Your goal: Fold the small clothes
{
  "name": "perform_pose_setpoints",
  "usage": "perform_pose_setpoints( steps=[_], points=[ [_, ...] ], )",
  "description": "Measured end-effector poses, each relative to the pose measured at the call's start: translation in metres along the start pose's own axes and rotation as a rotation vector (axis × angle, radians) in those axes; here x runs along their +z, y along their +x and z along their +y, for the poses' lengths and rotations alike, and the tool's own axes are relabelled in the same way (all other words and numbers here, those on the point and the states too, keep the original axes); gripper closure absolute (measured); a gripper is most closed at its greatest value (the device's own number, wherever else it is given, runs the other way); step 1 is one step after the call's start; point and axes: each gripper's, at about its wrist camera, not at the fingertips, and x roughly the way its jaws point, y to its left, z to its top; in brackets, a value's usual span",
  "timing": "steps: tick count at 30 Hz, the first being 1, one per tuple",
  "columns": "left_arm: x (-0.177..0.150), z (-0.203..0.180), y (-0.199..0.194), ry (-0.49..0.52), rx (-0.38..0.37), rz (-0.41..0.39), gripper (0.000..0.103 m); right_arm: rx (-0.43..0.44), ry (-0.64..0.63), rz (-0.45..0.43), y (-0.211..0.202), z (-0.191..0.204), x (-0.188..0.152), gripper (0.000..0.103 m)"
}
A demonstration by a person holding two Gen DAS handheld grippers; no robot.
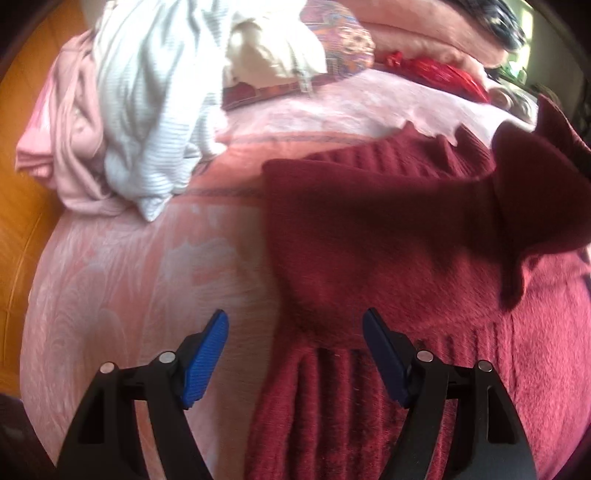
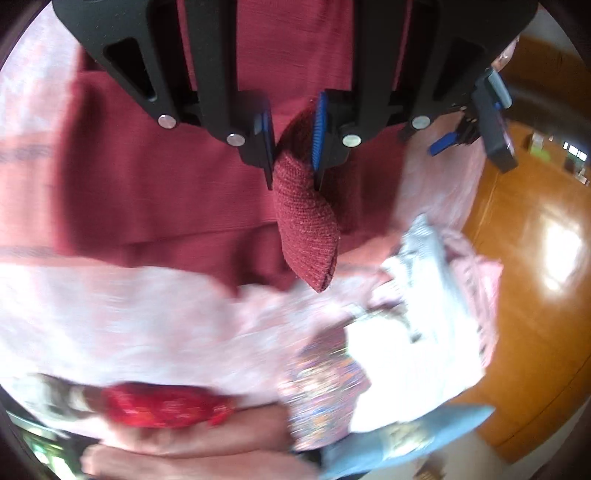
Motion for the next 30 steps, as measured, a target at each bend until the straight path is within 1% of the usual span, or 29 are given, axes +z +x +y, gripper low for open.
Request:
perform_pose_setpoints(
  steps=[2,4,7,8,11,12,14,16,17,18,21,23,24,25,26,27,28,29,30],
  points=[
    [-0.001,-0.007,0.001,0.023,0.002,0.001,0.027,-0.041,0.037,0.0,-0.003,-0.024,-0.002,0.085],
    [-0.004,-0.014,0.003,0.053,0.03,-0.004,0.027,-0.082,0.078,0.009,-0.002,-0.048,-0.007,0.085],
    [-0.008,-0.017,0.008,0.082,0.079,-0.008,0.027,-0.153,0.144,0.045,0.001,-0.083,-0.017,0.084],
    [-0.009,-0.016,0.009,0.086,0.082,-0.005,0.027,-0.155,0.164,0.066,0.005,-0.092,-0.021,0.084],
    [-0.017,-0.01,0.008,0.092,0.085,-0.005,0.027,-0.123,0.209,0.123,0.016,-0.111,-0.033,0.077],
    [-0.02,-0.007,0.007,0.096,0.085,-0.008,0.027,-0.125,0.203,0.127,0.019,-0.113,-0.036,0.075],
    [-0.024,-0.004,0.006,0.097,0.087,-0.011,0.027,-0.125,0.196,0.126,0.021,-0.114,-0.037,0.073],
    [-0.026,0.0,0.009,0.102,0.091,-0.009,0.027,-0.107,0.205,0.129,0.022,-0.112,-0.036,0.064],
    [-0.026,0.001,0.013,0.102,0.102,-0.004,0.027,-0.105,0.207,0.128,0.022,-0.111,-0.035,0.063],
    [-0.026,0.002,0.016,0.097,0.108,0.001,0.025,-0.108,0.202,0.127,0.023,-0.109,-0.034,0.061],
    [-0.02,0.006,0.027,0.064,0.107,0.005,0.025,-0.122,0.181,0.128,0.026,-0.101,-0.033,0.054],
    [-0.015,0.005,0.031,0.062,0.118,-0.01,0.025,-0.13,0.168,0.13,0.03,-0.097,-0.033,0.051],
    [-0.012,0.006,0.033,0.052,0.119,-0.018,0.028,-0.133,0.163,0.13,0.031,-0.097,-0.034,0.051],
    [-0.01,0.009,0.034,0.034,0.104,-0.02,0.032,-0.131,0.153,0.132,0.033,-0.095,-0.034,0.051],
    [-0.007,0.013,0.036,-0.001,0.063,-0.011,0.047,-0.126,0.145,0.134,0.034,-0.094,-0.034,0.051],
    [-0.006,0.019,0.038,-0.049,0.002,0.004,0.063,-0.122,0.14,0.134,0.035,-0.093,-0.034,0.053],
    [-0.005,0.025,0.039,-0.089,-0.045,0.011,0.072,-0.116,0.135,0.134,0.036,-0.092,-0.034,0.057],
    [-0.006,0.032,0.038,-0.145,-0.088,0.012,0.083,-0.105,0.132,0.137,0.037,-0.091,-0.034,0.059],
    [-0.007,0.037,0.036,-0.173,-0.094,0.005,0.084,-0.089,0.13,0.141,0.038,-0.09,-0.034,0.063]
  ],
)
